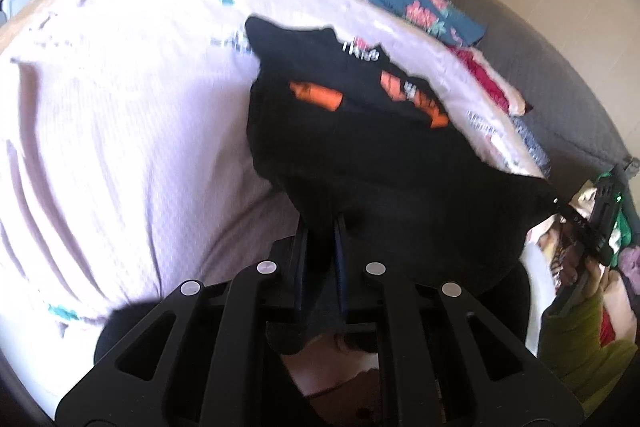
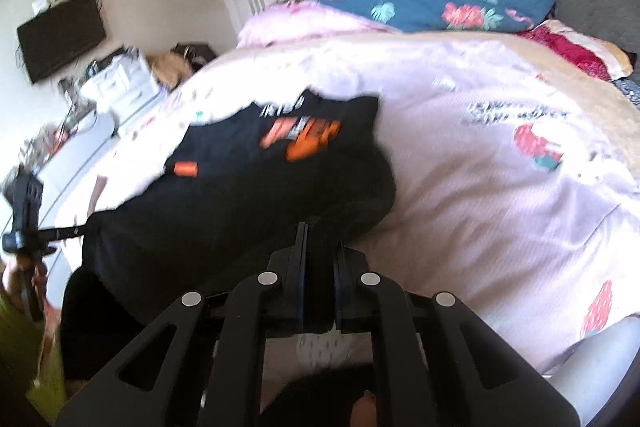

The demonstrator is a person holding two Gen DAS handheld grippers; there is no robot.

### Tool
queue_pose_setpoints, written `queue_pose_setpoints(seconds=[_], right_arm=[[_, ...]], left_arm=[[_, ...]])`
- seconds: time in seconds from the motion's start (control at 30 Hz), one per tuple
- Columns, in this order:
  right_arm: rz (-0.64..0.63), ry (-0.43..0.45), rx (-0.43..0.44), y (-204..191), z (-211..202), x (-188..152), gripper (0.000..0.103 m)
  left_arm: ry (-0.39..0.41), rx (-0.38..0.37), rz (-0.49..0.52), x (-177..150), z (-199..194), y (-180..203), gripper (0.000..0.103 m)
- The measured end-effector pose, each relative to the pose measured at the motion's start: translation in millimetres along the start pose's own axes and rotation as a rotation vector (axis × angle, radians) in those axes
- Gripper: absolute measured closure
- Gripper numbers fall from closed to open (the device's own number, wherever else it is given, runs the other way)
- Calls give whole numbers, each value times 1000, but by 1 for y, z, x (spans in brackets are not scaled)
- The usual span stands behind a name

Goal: Fold small clothes
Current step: 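Lift the hem with both grippers and fold it over toward the collar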

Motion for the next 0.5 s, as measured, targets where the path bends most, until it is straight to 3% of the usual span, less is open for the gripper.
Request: queue_pose_setpoints(seconds=[0.5], right_arm=[[92, 119, -43, 10, 2, 41, 94]], left_arm=[[174, -13, -7, 51, -19, 9, 98]])
Point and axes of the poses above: each gripper's, at about its wrist camera, not at the fingertips, and z roughly the way its jaws point, y to its right, x to its top, the point moved 2 cm from there along z, roughly the way its jaws point, and after that the axes turned 7 degrees about -x, right-handed, at the moved point
